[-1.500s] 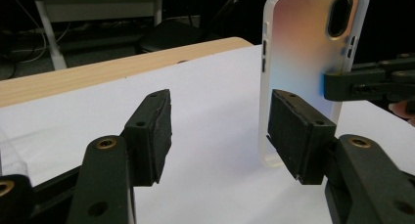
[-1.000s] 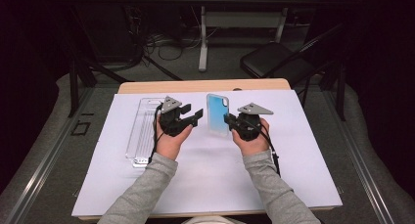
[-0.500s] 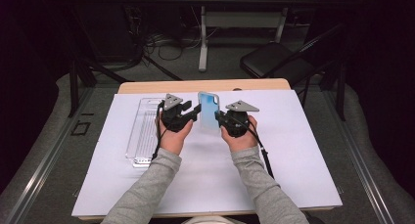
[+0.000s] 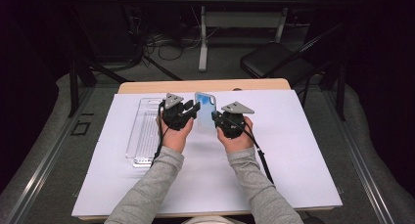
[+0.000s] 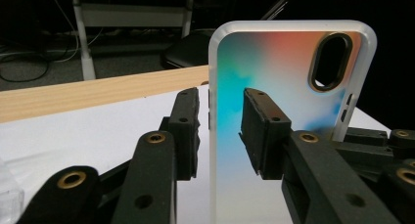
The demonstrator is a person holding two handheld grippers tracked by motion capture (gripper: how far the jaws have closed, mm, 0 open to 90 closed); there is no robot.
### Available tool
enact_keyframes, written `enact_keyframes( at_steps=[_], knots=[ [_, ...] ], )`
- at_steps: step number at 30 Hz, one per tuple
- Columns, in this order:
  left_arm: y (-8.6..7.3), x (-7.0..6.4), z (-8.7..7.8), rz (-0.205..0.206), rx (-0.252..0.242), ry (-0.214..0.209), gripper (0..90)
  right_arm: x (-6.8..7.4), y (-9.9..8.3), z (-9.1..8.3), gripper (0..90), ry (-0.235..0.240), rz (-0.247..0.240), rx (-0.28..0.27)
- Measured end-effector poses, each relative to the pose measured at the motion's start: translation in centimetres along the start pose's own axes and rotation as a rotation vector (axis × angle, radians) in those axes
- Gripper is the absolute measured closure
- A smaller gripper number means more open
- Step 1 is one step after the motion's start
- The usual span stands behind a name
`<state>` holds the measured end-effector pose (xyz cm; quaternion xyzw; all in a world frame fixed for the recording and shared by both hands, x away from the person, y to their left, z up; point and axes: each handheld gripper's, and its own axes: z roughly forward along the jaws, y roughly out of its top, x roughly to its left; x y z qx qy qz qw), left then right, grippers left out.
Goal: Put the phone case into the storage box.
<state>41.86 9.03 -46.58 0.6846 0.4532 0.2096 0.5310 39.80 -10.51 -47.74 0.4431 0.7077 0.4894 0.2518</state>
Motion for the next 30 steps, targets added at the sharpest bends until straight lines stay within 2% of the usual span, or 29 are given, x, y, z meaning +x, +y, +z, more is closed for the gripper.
enact_keyframes(
  at_steps=[9, 30],
  knots=[
    [0.2, 0.3, -0.3, -0.024, 0.001, 0.004, 73.1, 0.7, -0.2, 0.2, 82.5, 0.001, -0.021, 0.004],
    [0.3, 0.8, -0.6, -0.066, 0.027, 0.035, 86.2, 1.2, -0.2, 0.4, 82.5, 0.010, -0.020, -0.003]
  ],
)
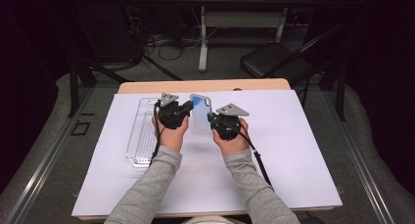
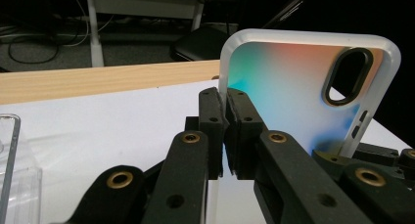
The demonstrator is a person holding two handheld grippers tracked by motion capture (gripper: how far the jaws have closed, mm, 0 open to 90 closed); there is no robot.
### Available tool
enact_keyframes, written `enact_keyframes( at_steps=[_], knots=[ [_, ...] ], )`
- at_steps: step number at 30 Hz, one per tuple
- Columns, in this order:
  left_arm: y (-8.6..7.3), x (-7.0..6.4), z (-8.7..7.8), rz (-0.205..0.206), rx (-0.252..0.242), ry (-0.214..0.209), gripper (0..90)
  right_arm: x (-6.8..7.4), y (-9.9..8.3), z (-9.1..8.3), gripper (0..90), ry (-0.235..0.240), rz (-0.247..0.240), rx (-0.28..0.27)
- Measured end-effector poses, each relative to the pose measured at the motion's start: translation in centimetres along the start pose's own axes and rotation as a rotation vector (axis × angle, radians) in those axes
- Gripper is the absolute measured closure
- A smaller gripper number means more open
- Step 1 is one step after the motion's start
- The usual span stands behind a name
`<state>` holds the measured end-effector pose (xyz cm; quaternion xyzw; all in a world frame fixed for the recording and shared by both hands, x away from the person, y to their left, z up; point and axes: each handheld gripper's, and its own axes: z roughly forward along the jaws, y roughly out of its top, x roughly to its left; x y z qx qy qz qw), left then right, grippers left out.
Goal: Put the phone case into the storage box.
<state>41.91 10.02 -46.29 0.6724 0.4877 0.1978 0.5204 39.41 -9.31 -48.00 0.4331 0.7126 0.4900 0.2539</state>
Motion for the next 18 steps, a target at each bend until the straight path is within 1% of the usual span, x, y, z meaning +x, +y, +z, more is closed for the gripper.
enact_keyframes(
  at_steps=[10, 18],
  knots=[
    [-0.08, 0.00, 0.07, -0.017, 0.011, 0.008, 87.3, 0.00, -0.14, 0.08, 82.5, 0.000, -0.003, 0.004],
    [-0.16, -0.34, 0.02, -0.008, 0.002, 0.039, 87.8, 0.09, -0.16, 0.10, 82.5, 0.002, -0.002, -0.002]
  ],
)
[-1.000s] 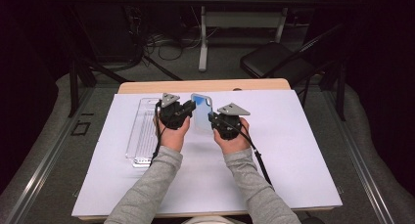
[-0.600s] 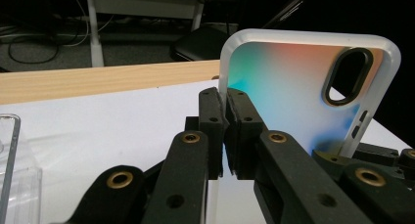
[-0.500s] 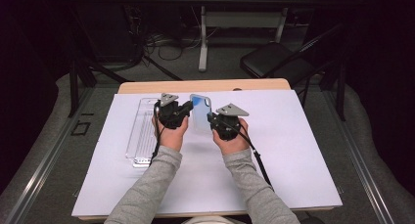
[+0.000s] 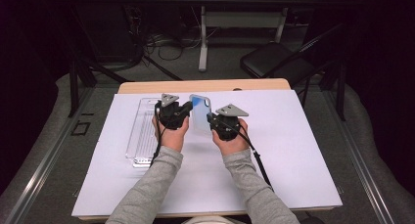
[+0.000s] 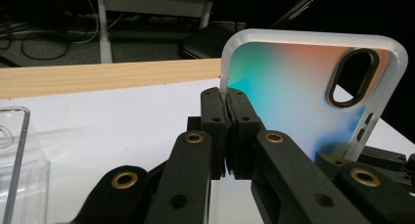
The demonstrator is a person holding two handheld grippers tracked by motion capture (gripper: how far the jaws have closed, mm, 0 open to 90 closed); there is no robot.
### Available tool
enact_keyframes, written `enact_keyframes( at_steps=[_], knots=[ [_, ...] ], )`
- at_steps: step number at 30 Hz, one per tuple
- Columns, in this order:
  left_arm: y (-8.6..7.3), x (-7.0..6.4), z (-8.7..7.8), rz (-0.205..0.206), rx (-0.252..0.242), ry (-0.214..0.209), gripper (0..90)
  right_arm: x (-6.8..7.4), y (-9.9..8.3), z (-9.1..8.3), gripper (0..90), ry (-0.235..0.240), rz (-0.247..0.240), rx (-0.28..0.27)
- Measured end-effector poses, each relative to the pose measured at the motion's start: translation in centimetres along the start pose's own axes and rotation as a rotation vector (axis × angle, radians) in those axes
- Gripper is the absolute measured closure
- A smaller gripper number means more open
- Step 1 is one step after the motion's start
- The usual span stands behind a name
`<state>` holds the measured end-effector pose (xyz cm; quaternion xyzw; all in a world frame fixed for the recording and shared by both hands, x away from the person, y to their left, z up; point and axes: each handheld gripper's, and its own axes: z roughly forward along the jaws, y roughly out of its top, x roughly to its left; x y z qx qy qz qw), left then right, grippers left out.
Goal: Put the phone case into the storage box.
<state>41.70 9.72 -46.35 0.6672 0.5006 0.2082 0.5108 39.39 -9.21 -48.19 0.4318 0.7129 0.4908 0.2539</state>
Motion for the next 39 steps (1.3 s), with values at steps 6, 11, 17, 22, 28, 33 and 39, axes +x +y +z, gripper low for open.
enact_keyframes(
  at_steps=[6, 11, 17, 22, 28, 33, 39],
  knots=[
    [-0.2, -0.4, 0.1, 0.002, -0.010, 0.035, 88.1, 0.1, -0.1, 0.1, 82.4, -0.003, 0.007, 0.001],
    [-0.3, -0.8, 0.2, 0.002, -0.020, 0.070, 88.2, 0.1, -0.1, 0.2, 82.5, -0.007, 0.007, 0.001],
    [-0.3, -1.0, 0.4, 0.000, -0.023, 0.088, 88.3, 0.2, -0.2, 0.3, 82.4, -0.009, 0.012, 0.000],
    [-0.3, -1.2, 0.4, -0.002, -0.029, 0.099, 88.3, 0.2, -0.2, 0.3, 82.4, -0.009, 0.013, -0.005],
    [-0.3, -1.4, 0.3, 0.002, -0.034, 0.105, 88.4, 0.2, -0.1, 0.2, 82.4, -0.013, 0.012, -0.009],
    [-0.2, -1.5, 0.3, 0.003, -0.037, 0.106, 88.4, 0.1, -0.1, 0.1, 82.4, -0.014, 0.016, -0.010],
    [-0.2, -1.5, 0.4, 0.006, -0.035, 0.106, 88.5, 0.1, -0.1, 0.1, 82.3, -0.013, 0.012, -0.012]
  ],
)
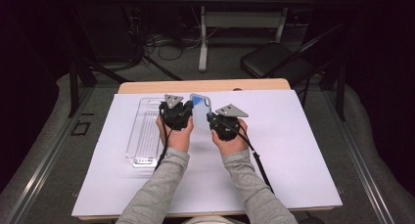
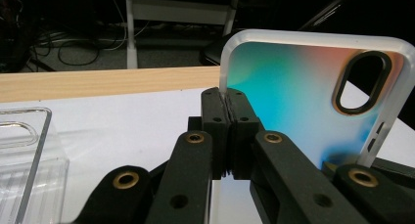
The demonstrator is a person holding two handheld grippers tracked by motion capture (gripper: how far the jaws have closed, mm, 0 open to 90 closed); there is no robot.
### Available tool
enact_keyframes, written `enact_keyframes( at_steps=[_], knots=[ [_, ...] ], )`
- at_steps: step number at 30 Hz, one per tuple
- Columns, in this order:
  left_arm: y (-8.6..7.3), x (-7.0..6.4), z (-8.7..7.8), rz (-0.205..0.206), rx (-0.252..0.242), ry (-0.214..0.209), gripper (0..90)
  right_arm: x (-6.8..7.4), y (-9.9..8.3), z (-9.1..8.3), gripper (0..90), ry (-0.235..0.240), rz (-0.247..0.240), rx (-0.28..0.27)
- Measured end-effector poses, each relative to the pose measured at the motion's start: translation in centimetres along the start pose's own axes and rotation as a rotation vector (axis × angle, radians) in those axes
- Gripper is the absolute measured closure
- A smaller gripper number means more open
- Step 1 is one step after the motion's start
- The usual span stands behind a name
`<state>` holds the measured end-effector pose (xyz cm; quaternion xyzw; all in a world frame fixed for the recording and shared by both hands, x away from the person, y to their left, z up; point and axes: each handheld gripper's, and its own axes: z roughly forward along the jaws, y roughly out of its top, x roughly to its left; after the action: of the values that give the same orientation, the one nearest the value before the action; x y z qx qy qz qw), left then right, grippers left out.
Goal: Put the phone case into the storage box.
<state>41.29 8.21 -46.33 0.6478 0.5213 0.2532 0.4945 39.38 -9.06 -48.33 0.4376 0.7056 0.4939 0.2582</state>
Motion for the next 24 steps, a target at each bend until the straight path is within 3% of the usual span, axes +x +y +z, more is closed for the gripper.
enact_keyframes(
  at_steps=[24],
  knots=[
    [0.20, 0.08, -0.22, -0.002, -0.003, 0.009, 88.7, 0.30, 0.09, -0.23, 81.2, 0.023, -0.005, -0.027]
  ],
)
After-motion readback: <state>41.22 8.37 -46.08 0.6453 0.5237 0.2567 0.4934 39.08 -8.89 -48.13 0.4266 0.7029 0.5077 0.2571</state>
